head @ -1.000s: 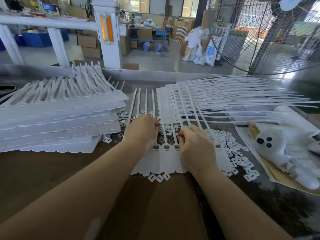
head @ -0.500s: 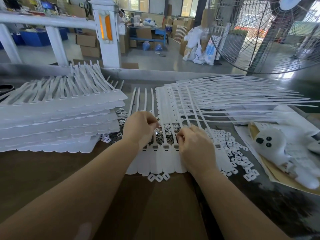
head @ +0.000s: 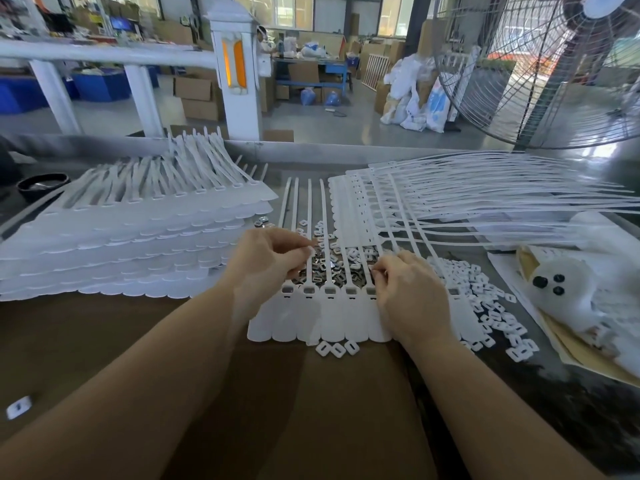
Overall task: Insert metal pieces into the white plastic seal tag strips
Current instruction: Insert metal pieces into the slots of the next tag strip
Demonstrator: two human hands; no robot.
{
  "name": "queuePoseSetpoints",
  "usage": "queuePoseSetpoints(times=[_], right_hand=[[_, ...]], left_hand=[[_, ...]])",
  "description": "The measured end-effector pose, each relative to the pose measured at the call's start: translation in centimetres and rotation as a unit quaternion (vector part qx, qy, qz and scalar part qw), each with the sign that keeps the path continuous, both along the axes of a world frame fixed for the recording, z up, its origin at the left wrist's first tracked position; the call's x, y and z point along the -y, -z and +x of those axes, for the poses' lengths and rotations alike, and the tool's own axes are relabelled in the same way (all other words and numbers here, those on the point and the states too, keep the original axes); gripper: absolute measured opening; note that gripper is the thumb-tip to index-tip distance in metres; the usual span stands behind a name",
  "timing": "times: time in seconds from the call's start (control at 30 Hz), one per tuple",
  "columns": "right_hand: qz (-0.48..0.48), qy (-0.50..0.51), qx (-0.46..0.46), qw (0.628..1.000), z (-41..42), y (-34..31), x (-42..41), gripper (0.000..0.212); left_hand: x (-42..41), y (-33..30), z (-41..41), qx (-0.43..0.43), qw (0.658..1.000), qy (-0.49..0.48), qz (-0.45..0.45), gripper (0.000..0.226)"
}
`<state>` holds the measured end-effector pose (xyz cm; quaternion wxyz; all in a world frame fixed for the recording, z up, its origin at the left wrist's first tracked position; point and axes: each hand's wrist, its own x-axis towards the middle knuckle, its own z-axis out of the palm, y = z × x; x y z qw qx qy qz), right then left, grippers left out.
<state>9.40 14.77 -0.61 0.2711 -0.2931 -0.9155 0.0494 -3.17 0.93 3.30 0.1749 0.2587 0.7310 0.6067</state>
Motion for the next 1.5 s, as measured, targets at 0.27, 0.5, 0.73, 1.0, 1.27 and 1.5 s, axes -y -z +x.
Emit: queuePoseSetpoints(times=[0.27, 0.5, 0.73, 1.0, 1.27, 1.5], right_hand=[[0.008, 0.004, -0.01, 1.0, 0.0, 0.0, 0.0, 0.014], [0.012, 0.003, -0.008, 1.0, 0.2, 0.0, 0.1, 0.014], [0.014, 0.002, -0.009, 1.0, 0.1, -0.1, 0.1, 0.014], [0.011, 0.0, -0.006, 1.0, 0.1, 0.0, 0.0, 0.015], [0.01, -0.002, -0.006, 1.0, 0.1, 0.0, 0.0, 0.014], [0.006, -0.004, -0.003, 1.0, 0.1, -0.1, 0.0, 0.016]], left_hand=[[4.3, 0.9, 0.2, -0.263, 0.947, -0.093, -0.158, 0.008], [5.2, 2.0, 0.7, -0.317, 0.92, -0.091, -0.211, 0.006], [5.8, 1.9, 0.3, -0.273, 0.938, -0.053, -0.208, 0.008], [5.7, 1.9, 0.1, -0.175, 0.971, -0.07, -0.145, 0.018], [5.6, 1.7, -0.4, -0.111, 0.984, -0.089, -0.104, 0.019], [4.6, 1.0, -0.8, -0.178, 0.967, -0.056, -0.171, 0.022]])
